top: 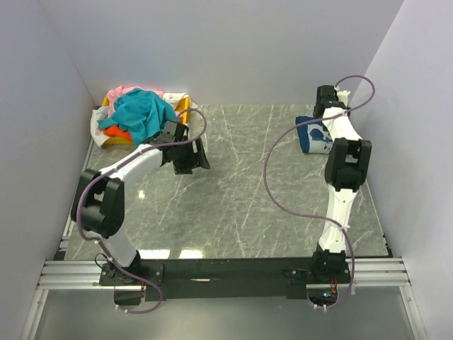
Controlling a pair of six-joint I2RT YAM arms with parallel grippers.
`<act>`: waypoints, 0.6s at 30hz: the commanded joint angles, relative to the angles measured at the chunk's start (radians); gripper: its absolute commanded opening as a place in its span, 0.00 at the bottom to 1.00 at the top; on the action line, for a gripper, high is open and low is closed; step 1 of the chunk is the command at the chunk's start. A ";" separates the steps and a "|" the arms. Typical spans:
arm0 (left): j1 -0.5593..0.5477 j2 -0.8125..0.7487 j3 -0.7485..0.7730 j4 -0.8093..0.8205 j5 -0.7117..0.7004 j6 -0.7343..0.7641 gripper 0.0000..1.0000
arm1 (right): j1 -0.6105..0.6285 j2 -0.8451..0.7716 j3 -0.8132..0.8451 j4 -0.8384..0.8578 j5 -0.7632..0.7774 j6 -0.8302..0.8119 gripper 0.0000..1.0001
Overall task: Fold and stack the t-shirts
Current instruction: Neatly place the folded tshirt to the corner, then reset both grippers
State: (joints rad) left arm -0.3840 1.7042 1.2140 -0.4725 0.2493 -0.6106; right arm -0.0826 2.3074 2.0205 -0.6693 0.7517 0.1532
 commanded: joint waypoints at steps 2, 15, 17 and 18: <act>0.000 -0.124 -0.033 0.086 -0.059 -0.011 0.81 | 0.029 -0.259 -0.149 0.160 -0.037 0.095 0.49; 0.000 -0.435 -0.261 0.238 -0.283 -0.087 0.84 | 0.254 -0.792 -0.685 0.327 -0.310 0.163 0.79; 0.000 -0.481 -0.289 0.244 -0.311 -0.086 0.84 | 0.317 -0.873 -0.742 0.335 -0.391 0.201 0.79; 0.000 -0.497 -0.300 0.245 -0.323 -0.090 0.84 | 0.336 -0.902 -0.800 0.339 -0.419 0.213 0.80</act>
State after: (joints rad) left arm -0.3832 1.2621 0.9390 -0.2920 0.0063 -0.6777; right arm 0.2066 1.4918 1.3087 -0.3744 0.4503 0.3012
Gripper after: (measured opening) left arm 0.839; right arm 0.795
